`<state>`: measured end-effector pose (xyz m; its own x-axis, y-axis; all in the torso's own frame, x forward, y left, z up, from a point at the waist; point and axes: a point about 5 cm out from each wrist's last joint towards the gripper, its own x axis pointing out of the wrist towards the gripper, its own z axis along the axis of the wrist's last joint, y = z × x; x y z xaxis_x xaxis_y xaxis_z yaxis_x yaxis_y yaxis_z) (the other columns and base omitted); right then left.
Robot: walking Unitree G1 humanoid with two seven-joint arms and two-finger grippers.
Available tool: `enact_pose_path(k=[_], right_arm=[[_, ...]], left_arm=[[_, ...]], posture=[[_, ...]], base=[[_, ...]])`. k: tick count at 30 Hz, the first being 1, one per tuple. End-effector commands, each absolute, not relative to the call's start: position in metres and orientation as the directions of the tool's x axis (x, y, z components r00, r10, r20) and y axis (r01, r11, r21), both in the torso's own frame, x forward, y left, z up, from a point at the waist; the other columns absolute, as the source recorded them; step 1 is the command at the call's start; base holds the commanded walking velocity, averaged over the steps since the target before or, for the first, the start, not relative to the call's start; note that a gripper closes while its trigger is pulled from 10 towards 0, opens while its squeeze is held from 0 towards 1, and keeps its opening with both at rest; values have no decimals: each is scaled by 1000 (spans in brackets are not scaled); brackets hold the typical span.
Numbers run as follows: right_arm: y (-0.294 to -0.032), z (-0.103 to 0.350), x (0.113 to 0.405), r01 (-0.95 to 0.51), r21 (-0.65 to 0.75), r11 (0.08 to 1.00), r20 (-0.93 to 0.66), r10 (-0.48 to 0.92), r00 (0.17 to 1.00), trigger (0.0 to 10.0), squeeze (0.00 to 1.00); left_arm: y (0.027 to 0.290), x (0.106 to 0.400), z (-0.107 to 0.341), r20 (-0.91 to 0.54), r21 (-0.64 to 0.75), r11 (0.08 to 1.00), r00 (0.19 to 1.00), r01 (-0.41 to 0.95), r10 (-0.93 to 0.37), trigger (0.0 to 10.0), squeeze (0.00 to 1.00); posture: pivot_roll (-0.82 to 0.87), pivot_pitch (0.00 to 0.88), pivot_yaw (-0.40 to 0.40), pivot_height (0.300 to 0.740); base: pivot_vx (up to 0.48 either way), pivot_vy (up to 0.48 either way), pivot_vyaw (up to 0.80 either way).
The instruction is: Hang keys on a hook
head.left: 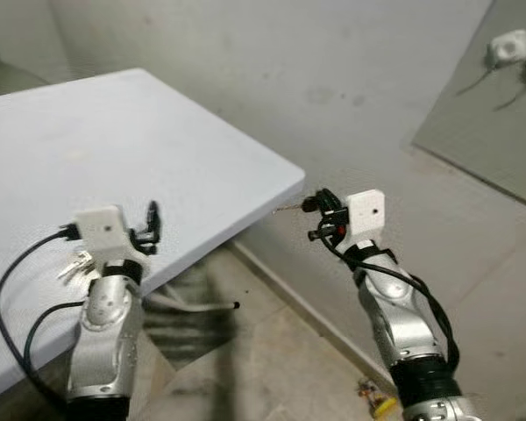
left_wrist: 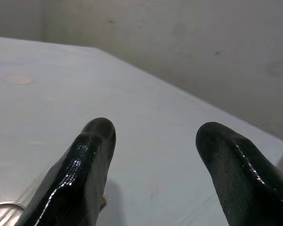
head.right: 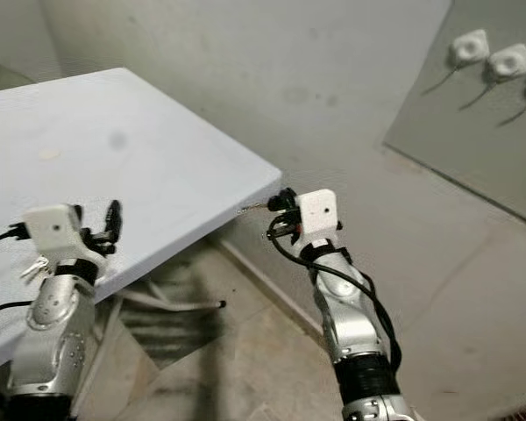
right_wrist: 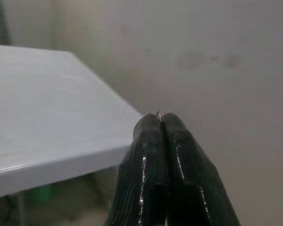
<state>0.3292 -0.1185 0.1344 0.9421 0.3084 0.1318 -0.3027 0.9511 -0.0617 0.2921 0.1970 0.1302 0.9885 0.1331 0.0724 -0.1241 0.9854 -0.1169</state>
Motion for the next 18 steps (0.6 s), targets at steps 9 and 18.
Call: enact_pose_path(k=[9, 18], right_arm=[[-118, 140, 331, -302, -76, 950, 147, 310, 939, 10000, 0], [-118, 140, 330, -298, -78, 951, 145, 307, 941, 10000, 0]], left_arm=[[197, 292, 128, 52, -108, 983, 987, -147, 153, 10000, 0], [196, 290, 126, 42, -102, 983, 987, -153, 158, 10000, 0]], posture=[[-21, 0, -66, 740], [-26, 0, -64, 740]], base=[[0, 0, -749], [0, 0, -750]])
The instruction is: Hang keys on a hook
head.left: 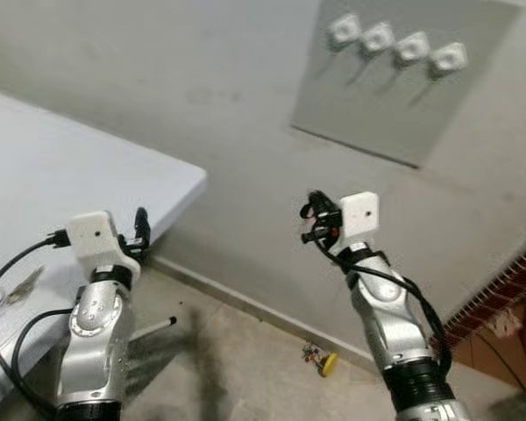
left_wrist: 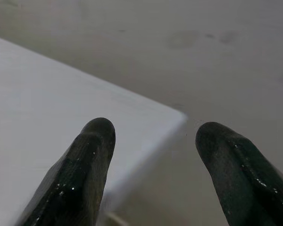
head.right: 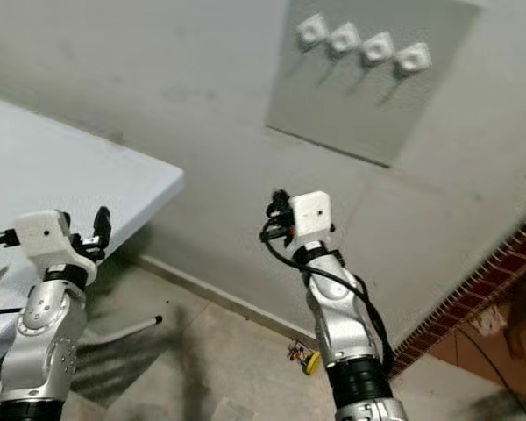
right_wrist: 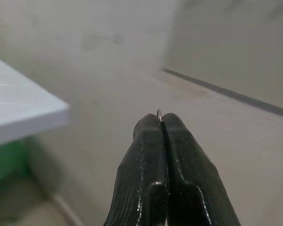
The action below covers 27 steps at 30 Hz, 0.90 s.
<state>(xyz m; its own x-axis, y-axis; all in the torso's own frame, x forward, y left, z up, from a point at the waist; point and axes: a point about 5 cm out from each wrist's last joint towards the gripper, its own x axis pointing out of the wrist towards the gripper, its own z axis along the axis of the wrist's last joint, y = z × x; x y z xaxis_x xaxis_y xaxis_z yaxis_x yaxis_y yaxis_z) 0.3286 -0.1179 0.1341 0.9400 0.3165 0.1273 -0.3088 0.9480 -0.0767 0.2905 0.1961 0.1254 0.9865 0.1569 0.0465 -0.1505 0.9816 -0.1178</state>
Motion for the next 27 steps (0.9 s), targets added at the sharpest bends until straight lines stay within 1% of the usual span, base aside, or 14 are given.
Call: enact_pose_path(k=[1, 27], right_arm=[[-118, 140, 330, -299, -78, 951, 145, 307, 940, 10000, 0], [-119, 140, 329, -293, -81, 953, 141, 302, 943, 10000, 0]], left_arm=[[196, 290, 126, 42, -101, 983, 987, -153, 158, 10000, 0], [191, 290, 125, 35, -88, 988, 991, -128, 131, 10000, 0]], posture=[[-26, 0, -65, 740], [-30, 0, -65, 740]], base=[[0, 0, -750], [0, 0, -749]])
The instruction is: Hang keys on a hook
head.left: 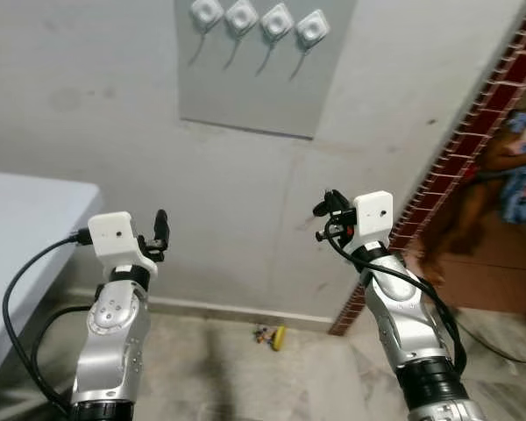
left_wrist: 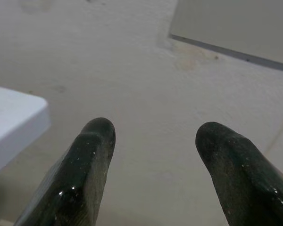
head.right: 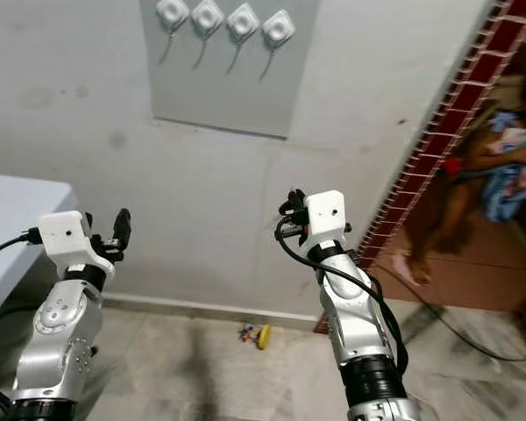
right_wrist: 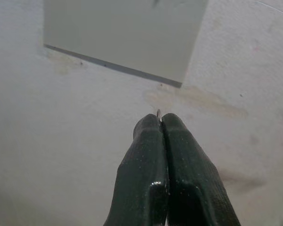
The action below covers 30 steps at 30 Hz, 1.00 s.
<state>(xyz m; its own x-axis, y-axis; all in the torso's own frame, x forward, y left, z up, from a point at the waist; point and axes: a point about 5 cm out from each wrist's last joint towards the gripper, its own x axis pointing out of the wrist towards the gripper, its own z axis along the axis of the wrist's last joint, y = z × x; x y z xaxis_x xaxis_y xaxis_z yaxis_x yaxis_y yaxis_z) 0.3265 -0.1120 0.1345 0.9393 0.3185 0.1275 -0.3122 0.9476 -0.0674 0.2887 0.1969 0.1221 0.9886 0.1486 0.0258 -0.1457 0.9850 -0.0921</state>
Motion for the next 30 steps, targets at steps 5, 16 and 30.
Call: enact_pose_path(k=[5, 16, 30], right_arm=[[-117, 142, 328, -311, -61, 949, 160, 316, 935, 10000, 0], [-116, 141, 326, -317, -41, 948, 160, 319, 934, 10000, 0], [-113, 141, 325, -335, -40, 941, 165, 337, 927, 10000, 0]], left_arm=[[186, 291, 126, 38, -81, 992, 994, -99, 102, 10000, 0], [180, 290, 125, 20, -82, 994, 998, -66, 68, 10000, 0], [182, 289, 124, 19, -97, 993, 997, -68, 70, 10000, 0]], posture=[[-30, 0, -64, 740], [-27, 0, -62, 740], [-25, 0, -65, 740]], base=[[0, 0, -450], [0, 0, 0], [149, 0, 0]])
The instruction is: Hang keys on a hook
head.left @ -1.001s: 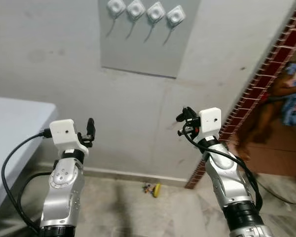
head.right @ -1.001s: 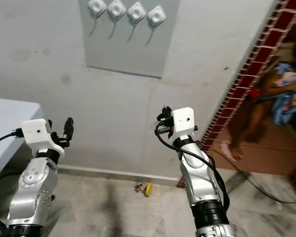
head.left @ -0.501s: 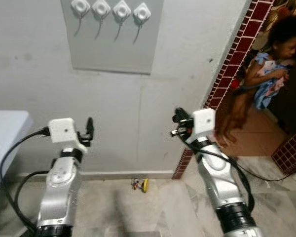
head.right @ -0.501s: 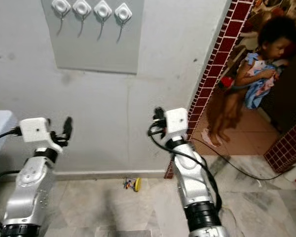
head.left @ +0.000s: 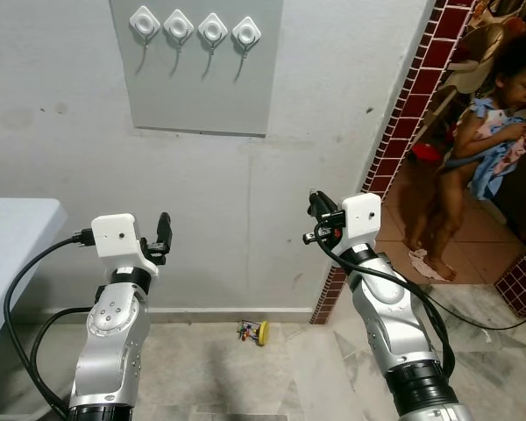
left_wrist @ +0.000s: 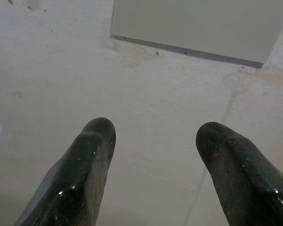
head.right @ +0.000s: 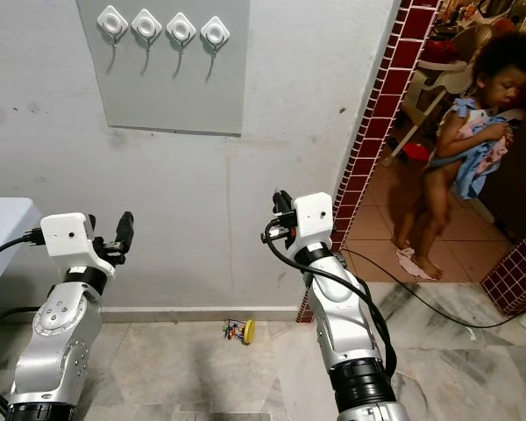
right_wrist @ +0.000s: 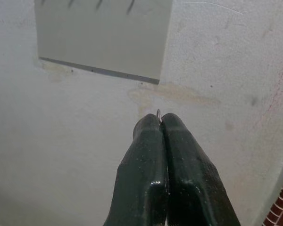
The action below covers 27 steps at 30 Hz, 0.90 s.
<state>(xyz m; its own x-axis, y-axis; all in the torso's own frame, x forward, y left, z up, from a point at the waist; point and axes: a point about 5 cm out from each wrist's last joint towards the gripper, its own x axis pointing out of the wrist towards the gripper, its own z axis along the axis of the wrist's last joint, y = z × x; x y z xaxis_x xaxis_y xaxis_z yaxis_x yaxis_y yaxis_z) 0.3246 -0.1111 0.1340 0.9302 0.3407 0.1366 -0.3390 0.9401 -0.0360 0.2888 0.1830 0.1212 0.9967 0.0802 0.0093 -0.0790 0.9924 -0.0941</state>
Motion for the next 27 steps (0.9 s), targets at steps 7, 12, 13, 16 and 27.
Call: enact_pose_path(k=[7, 12, 13, 16, 27], right_arm=[[-113, 140, 324, -341, -41, 939, 163, 343, 925, 10000, 0], [-112, 140, 323, -346, -43, 937, 162, 348, 923, 10000, 0], [-112, 140, 323, -346, -44, 937, 161, 349, 923, 10000, 0], [-112, 139, 323, -349, -44, 936, 161, 351, 922, 10000, 0], [-112, 139, 322, -359, -45, 932, 157, 361, 919, 10000, 0]], left_arm=[[181, 290, 125, 19, -99, 993, 998, -63, 65, 10000, 0], [180, 291, 125, 21, -103, 993, 998, -60, 63, 10000, 0], [180, 291, 125, 21, -104, 993, 998, -60, 63, 10000, 0], [179, 291, 125, 21, -104, 993, 998, -57, 60, 10000, 0], [179, 291, 125, 20, -114, 992, 998, -58, 61, 10000, 0]], posture=[[-26, 0, -63, 740], [-28, 0, -62, 740], [-28, 0, -62, 740], [-28, 0, -63, 740], [-29, 0, -64, 740]], base=[[306, 0, 0], [311, 0, 0], [311, 0, 0], [310, 0, 0], [330, 0, 0]])
